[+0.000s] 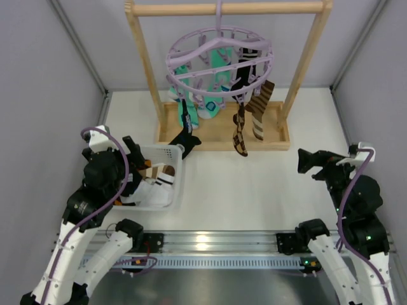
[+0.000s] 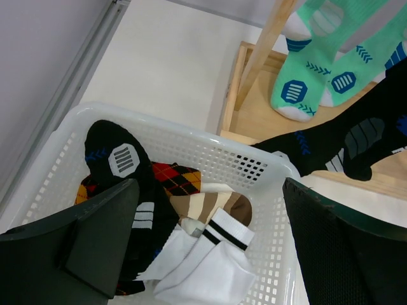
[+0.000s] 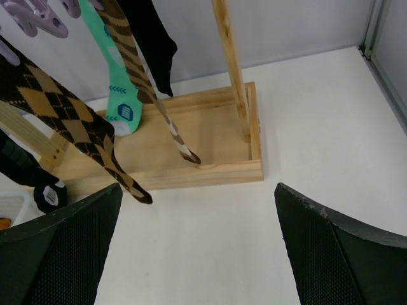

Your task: Remove the socks clipped to the hanger

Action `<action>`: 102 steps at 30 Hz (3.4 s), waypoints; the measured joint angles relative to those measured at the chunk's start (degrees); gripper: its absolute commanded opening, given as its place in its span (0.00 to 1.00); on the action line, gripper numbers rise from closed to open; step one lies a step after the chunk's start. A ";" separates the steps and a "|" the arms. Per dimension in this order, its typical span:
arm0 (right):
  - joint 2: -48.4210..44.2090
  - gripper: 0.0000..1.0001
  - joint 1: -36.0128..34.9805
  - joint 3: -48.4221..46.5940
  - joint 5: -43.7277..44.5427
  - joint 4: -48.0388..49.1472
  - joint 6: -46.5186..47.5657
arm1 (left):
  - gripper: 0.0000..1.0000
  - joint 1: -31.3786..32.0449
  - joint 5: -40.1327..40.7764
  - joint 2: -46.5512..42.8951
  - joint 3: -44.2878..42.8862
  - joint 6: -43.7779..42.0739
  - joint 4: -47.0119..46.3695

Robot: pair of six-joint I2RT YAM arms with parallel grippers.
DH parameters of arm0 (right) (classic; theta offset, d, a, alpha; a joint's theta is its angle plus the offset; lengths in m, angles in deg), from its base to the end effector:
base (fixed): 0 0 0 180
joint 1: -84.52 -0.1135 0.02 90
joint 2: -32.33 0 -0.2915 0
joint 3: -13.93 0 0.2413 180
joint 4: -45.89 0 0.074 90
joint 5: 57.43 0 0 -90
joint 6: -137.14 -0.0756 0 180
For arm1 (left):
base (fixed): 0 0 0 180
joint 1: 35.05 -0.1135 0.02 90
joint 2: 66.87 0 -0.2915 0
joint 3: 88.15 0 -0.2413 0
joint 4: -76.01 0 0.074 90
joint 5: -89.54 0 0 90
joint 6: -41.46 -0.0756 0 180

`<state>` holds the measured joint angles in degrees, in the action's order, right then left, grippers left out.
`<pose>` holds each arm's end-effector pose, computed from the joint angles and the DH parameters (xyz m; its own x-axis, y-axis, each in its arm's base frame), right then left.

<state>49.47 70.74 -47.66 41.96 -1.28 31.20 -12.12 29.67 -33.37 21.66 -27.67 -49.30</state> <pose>0.0633 0.0028 0.3613 -0.0654 0.2629 -0.9626 -0.0611 0.9618 0.2669 0.1096 -0.0052 0.3755 -0.2293 -0.2375 -0.9439 -0.1974 0.9610 -0.1939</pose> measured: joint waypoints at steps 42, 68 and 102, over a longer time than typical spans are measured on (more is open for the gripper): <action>55.80 0.50 -17.05 11.82 -16.00 55.95 12.98 | 0.98 0.15 -29.44 7.56 7.56 15.02 -7.34; 57.57 0.00 -25.09 16.48 -14.78 73.66 11.37 | 0.98 10.97 -22.77 23.98 -17.66 10.08 -10.56; 55.34 0.00 -42.56 16.35 7.67 72.19 10.58 | 0.95 41.88 19.76 61.42 -53.59 -15.43 -13.14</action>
<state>104.81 28.19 -31.31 49.63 70.91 41.78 29.76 49.43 28.05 -31.93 -43.10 -62.43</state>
